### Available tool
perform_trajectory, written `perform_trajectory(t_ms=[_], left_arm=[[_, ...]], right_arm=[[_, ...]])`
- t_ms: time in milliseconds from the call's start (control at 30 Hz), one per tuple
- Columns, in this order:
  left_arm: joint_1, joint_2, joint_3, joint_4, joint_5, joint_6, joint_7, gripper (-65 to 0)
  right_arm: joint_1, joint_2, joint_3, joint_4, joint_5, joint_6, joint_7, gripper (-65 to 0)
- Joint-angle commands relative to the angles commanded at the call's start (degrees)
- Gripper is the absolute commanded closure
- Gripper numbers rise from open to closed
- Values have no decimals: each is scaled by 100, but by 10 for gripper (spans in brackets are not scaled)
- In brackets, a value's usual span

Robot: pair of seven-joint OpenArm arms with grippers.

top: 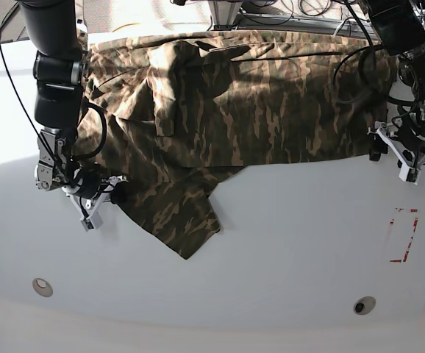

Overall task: Layout the t-shirt on the table in an organized manner, then fold the t-shirt properly
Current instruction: 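Grasp the shirt's side edges with both grippers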

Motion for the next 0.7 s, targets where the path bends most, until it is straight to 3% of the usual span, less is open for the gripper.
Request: perform_trajectory(t_ms=[700], left_arm=[[-132,18,35,-765,-35,0,-35,-428]], right_arm=[[-299,-9,0,193,0,0,18,0]])
